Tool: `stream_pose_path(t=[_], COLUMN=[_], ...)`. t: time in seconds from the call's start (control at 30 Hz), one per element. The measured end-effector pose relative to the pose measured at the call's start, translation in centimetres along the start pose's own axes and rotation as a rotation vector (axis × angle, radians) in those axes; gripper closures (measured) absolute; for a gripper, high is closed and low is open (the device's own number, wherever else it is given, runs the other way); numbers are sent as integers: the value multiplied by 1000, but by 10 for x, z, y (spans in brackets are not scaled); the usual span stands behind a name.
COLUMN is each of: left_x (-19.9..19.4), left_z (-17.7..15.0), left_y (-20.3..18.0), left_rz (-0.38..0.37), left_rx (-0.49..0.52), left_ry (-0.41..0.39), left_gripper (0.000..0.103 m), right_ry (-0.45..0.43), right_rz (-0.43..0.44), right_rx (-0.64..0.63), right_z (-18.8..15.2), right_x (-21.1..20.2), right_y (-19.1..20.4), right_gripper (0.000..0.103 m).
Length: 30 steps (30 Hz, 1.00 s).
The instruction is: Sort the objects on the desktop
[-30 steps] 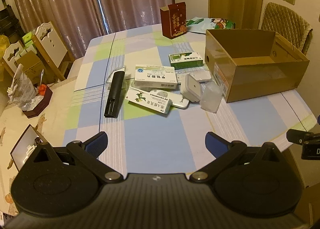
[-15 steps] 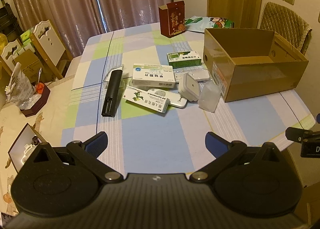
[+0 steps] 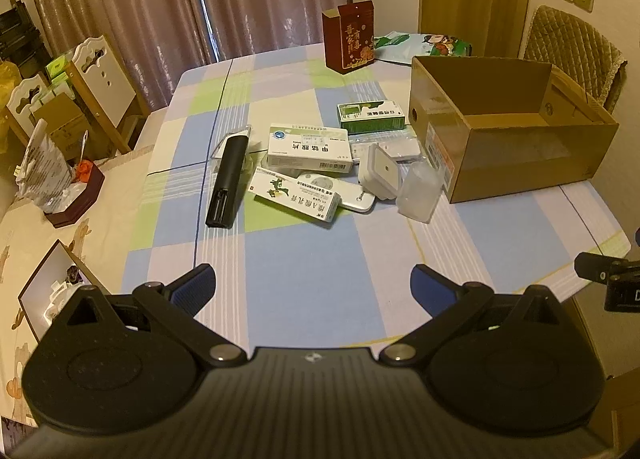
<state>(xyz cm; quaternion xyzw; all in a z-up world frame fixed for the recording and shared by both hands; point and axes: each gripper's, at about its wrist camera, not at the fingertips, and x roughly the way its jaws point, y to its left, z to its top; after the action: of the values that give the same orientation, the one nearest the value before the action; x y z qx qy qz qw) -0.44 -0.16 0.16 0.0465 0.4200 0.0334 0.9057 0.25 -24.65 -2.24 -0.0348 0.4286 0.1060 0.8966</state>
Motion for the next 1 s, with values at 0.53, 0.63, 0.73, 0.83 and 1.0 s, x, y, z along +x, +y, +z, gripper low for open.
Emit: stream_pose_path(t=[0.53, 0.63, 0.73, 0.83, 1.0], left_x=[5, 9, 13, 19, 31], left_z=[2, 5, 10, 15, 22], left_y=[13, 17, 21, 24, 29], left_rz=[10, 6, -1, -10, -29], left_rx=[7, 10, 13, 15, 11], left_ry=[12, 9, 5, 8, 29], left_gripper=[1, 1, 1, 1, 1], right_ry=[-2, -3, -3, -2, 11], right_rz=[-12, -17, -22, -26, -27], right_rx=[16, 20, 22, 23, 25], right_z=[7, 12, 17, 21, 27], right_x=[5, 7, 11, 15, 26], right_y=[8, 10, 13, 15, 17], right_gripper=[0, 0, 0, 0, 0])
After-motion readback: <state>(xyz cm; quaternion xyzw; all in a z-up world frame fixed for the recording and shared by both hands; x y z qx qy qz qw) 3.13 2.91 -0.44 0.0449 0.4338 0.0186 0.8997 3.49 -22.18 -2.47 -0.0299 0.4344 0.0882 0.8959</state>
